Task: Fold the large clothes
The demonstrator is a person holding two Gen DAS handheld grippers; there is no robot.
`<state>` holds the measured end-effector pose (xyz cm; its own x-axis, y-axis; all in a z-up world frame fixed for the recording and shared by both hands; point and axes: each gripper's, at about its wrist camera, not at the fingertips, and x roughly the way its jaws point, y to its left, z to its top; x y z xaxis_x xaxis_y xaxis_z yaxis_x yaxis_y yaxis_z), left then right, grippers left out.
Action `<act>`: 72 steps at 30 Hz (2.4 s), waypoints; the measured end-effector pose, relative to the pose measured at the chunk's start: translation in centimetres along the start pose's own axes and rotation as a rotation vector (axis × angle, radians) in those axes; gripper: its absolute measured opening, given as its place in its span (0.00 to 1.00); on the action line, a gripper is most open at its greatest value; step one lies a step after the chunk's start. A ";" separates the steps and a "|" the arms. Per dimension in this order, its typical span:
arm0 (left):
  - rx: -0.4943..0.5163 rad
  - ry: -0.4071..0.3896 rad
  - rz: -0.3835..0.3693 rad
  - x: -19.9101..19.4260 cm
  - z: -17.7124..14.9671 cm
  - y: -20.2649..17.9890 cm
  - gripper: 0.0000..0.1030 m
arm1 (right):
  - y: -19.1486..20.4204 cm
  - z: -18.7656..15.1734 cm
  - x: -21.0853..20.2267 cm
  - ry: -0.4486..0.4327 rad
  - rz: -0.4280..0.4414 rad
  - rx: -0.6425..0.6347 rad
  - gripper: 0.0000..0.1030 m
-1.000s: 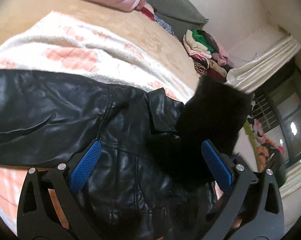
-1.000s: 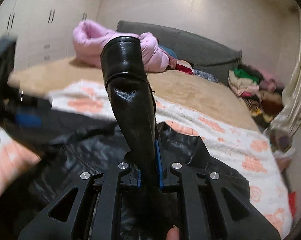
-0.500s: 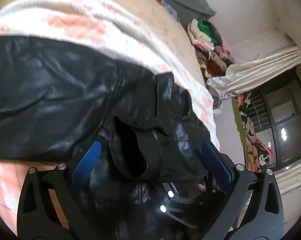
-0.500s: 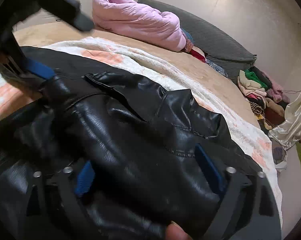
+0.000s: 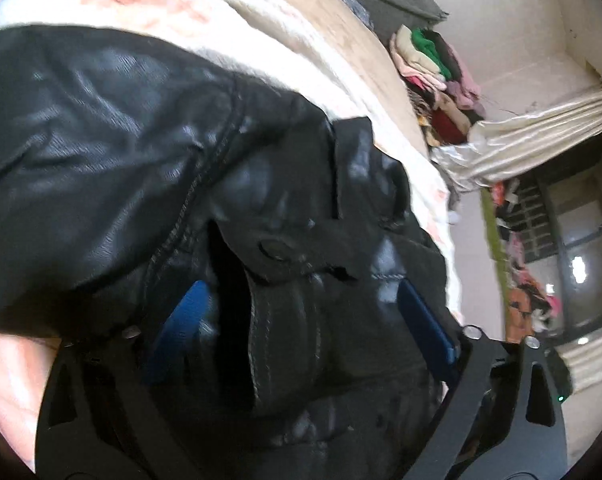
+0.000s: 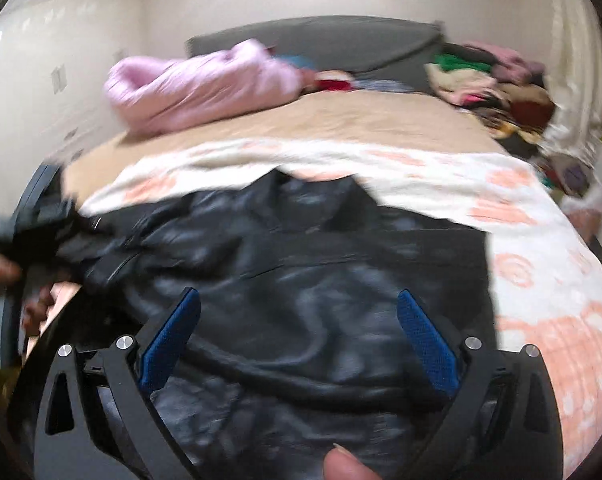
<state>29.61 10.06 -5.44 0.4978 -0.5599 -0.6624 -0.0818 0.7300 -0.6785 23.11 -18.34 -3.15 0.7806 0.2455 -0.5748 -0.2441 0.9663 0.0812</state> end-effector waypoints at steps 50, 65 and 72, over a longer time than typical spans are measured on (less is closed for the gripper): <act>0.430 -0.189 0.157 -5.7 -2.1 -4.4 0.44 | -7.6 0.2 1.8 0.118 -0.028 0.216 0.61; 0.414 0.016 0.200 0.3 -4.3 -1.7 0.45 | -5.2 -4.1 4.4 0.323 -0.098 0.137 0.68; 0.412 0.000 0.188 -0.2 -4.5 -1.9 0.46 | -5.3 -4.0 4.3 0.301 -0.075 0.147 0.75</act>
<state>25.77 6.99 -5.47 0.5073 -0.4024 -0.7620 0.1799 0.9142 -0.3631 25.44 -22.69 -9.28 0.5833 0.1611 -0.7961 -0.0902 0.9869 0.1336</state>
